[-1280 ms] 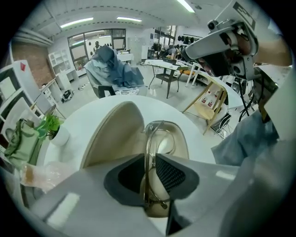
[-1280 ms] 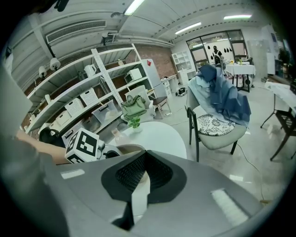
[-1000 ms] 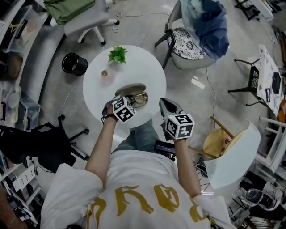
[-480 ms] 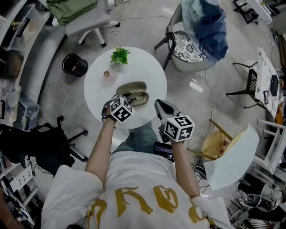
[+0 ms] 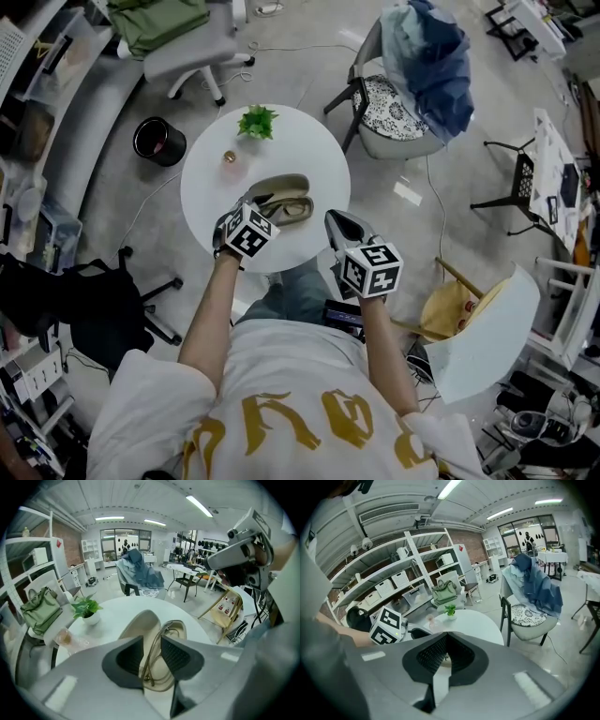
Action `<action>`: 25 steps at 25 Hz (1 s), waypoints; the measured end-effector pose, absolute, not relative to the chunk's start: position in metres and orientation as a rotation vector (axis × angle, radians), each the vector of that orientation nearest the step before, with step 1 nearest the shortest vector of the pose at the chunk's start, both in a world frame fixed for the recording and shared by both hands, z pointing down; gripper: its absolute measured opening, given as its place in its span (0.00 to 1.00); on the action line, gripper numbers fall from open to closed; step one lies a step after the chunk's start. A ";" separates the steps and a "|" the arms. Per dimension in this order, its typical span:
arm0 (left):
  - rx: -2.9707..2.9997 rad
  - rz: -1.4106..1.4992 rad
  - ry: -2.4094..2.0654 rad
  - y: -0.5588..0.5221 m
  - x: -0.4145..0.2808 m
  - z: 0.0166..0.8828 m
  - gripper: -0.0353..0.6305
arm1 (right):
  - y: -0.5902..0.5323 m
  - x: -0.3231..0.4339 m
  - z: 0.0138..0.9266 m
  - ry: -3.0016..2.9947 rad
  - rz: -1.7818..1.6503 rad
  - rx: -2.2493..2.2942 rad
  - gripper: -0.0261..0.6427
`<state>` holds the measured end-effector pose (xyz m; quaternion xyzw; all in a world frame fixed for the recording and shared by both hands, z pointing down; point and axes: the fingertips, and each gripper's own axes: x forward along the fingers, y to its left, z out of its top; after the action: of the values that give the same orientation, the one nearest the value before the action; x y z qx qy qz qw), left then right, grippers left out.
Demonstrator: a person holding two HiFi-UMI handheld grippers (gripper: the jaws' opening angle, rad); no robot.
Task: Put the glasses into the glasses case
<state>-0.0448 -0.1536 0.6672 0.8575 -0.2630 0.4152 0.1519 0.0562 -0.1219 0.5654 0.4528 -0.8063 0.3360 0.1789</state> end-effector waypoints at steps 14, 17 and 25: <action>2.502 0.856 -1.061 -0.153 -0.071 0.576 0.10 | -0.124 0.058 0.516 -2.271 0.778 1.474 0.07; 2.507 0.754 -1.103 -0.151 -0.075 0.553 0.06 | -0.125 0.052 0.502 -2.303 0.748 1.495 0.07; 2.555 0.596 -1.163 -0.149 -0.083 0.504 0.06 | -0.128 0.032 0.485 -2.345 0.695 1.484 0.06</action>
<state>-0.0830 -0.1488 0.5042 0.8821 -0.4014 0.2059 0.1355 0.0325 -0.1276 0.4850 0.5137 -0.8116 0.2406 0.1398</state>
